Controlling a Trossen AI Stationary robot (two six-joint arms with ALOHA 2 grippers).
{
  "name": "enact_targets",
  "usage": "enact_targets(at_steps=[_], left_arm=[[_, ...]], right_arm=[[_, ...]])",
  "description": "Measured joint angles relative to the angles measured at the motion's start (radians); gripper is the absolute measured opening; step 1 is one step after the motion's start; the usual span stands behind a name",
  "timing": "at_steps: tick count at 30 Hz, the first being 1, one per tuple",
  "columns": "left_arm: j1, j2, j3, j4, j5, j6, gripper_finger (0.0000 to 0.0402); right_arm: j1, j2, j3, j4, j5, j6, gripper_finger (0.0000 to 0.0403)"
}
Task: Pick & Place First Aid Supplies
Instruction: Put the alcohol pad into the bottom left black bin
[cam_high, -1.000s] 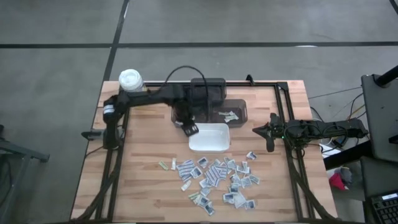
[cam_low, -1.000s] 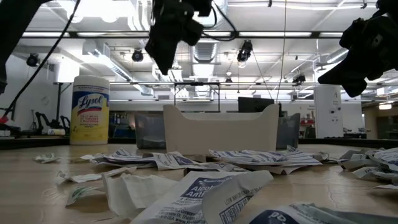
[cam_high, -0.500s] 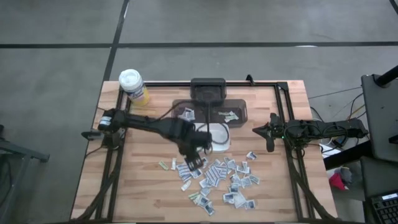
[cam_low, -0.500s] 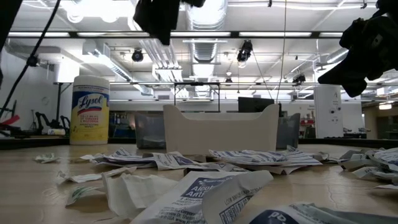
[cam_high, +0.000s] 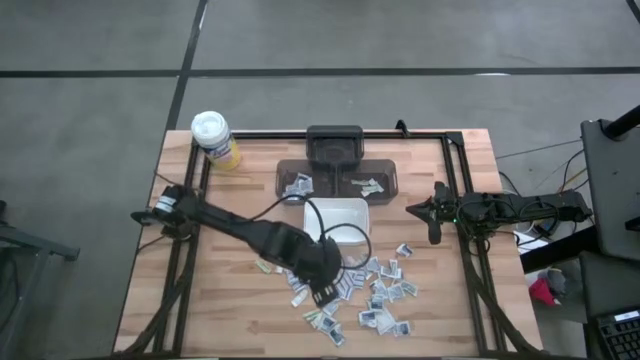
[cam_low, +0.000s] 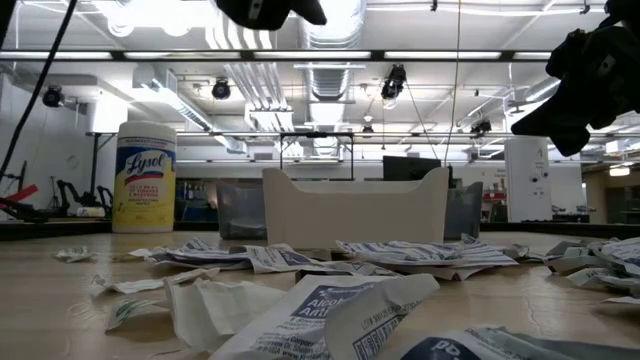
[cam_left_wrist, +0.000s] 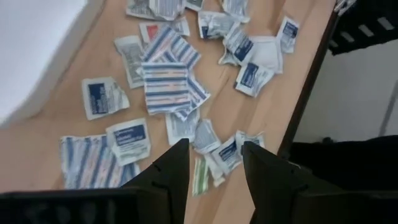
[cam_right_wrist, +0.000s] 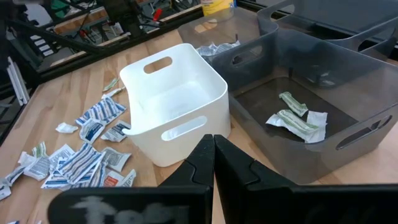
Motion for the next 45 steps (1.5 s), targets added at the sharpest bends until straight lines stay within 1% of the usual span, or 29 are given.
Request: enact_targets(at_steps=[4, 7, 12, 17, 22, 24, 31, 40, 45], left_arm=[[-0.003, 0.002, -0.066, 0.017, -0.005, -0.017, 0.0142], [-0.002, 0.002, -0.126, 0.020, -0.069, -0.007, 0.0142], [-0.002, 0.002, -0.229, 0.070, -0.187, 0.082, 0.0142], [-0.002, 0.002, -0.320, 0.163, -0.193, 0.192, 0.0142], [-0.002, 0.002, -0.380, 0.219, -0.160, 0.238, 0.0142], [-0.002, 0.002, -0.395, 0.227, -0.154, 0.249, 0.0142], [-0.002, 0.009, -0.422, 0.346, -0.127, 0.304, 0.0142], [0.012, 0.064, -0.418, 0.341, -0.130, 0.302, 0.0142], [0.029, 0.067, -0.420, 0.317, -0.180, 0.260, 0.0142]], right_arm=[[0.000, 0.000, 0.000, 0.000, 0.000, 0.000, 0.0008], [0.000, 0.000, 0.000, 0.000, 0.000, 0.000, 0.0008], [0.000, 0.000, 0.000, 0.000, 0.000, 0.000, 0.0008], [0.000, 0.000, 0.000, -0.001, 0.000, 0.000, 0.0008], [0.000, 0.000, 0.000, -0.001, 0.000, 0.000, 0.0008], [0.000, 0.000, 0.000, -0.001, 0.000, 0.000, 0.0008], [0.000, 0.000, 0.000, -0.001, 0.000, 0.000, 0.0008], [0.000, 0.000, 0.000, -0.001, 0.000, 0.000, 0.0008], [0.000, 0.000, 0.000, -0.001, 0.000, 0.000, 0.0008]])
